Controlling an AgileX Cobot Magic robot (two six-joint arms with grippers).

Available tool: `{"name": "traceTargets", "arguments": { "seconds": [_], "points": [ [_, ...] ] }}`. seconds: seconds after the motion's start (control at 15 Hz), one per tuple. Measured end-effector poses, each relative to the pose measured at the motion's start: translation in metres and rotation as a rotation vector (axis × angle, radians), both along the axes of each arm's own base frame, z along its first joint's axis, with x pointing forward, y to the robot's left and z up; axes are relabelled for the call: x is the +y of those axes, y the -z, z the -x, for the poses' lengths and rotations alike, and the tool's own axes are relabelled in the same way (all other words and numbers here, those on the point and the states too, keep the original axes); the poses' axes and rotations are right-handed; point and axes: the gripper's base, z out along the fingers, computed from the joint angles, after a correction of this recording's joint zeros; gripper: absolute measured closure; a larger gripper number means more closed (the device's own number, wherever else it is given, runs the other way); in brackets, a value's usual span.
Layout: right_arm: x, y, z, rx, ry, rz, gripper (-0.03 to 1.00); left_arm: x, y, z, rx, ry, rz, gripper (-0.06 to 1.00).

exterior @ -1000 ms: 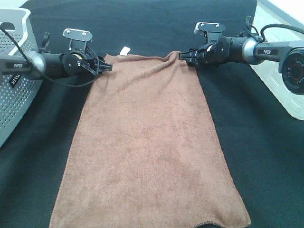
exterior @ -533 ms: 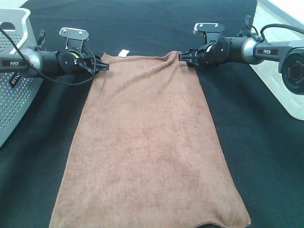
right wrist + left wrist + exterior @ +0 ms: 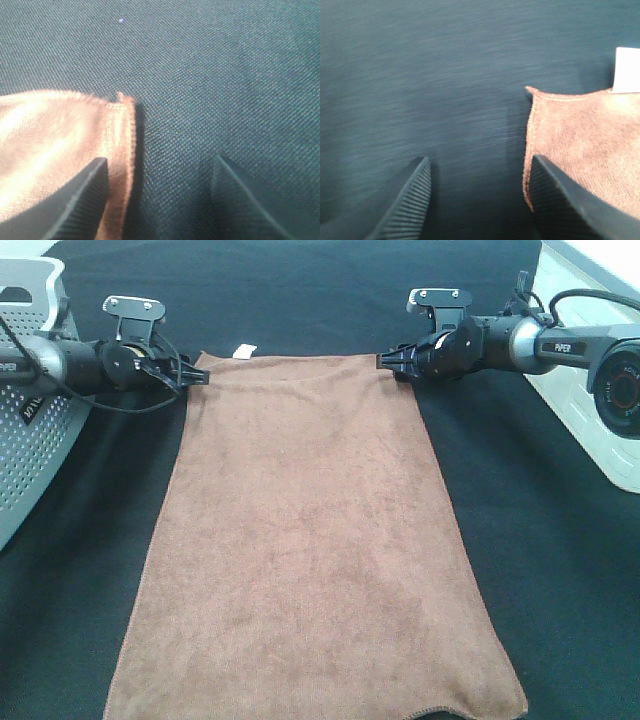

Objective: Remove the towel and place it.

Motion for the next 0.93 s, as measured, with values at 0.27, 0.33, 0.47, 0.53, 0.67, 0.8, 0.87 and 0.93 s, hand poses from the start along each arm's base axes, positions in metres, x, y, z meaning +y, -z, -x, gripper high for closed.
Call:
{"name": "traceTargets", "arguments": {
  "seconds": [0.27, 0.33, 0.47, 0.53, 0.67, 0.8, 0.87, 0.93],
  "points": [
    [0.000, 0.000, 0.000, 0.000, -0.001, 0.002, 0.41, 0.003, -0.002, 0.000, 0.004, -0.006, 0.004, 0.39],
    [0.000, -0.001, 0.000, -0.001, -0.001, 0.002, 0.41, -0.001, -0.004, 0.000, 0.009, 0.003, 0.005, 0.39],
    [0.000, -0.006, 0.001, 0.017, -0.002, 0.003, 0.41, -0.011, -0.013, 0.001, 0.006, 0.023, 0.007, 0.38],
    [0.000, -0.013, 0.002, 0.029, -0.002, 0.003, 0.41, -0.018, -0.028, 0.000, -0.017, 0.034, 0.010, 0.35],
    [0.000, -0.031, 0.001, 0.012, -0.001, -0.002, 0.41, -0.021, -0.045, 0.000, -0.047, 0.039, 0.014, 0.33],
    [0.000, -0.059, 0.001, -0.020, -0.001, -0.011, 0.41, -0.021, -0.057, 0.001, -0.041, 0.037, 0.032, 0.32],
    [0.000, -0.074, 0.002, -0.020, -0.003, -0.012, 0.41, -0.022, -0.067, 0.002, -0.026, 0.041, 0.045, 0.32],
    [0.000, -0.088, 0.005, -0.013, -0.004, -0.011, 0.41, -0.023, -0.083, 0.004, -0.015, 0.049, 0.055, 0.32]
  ]
}}
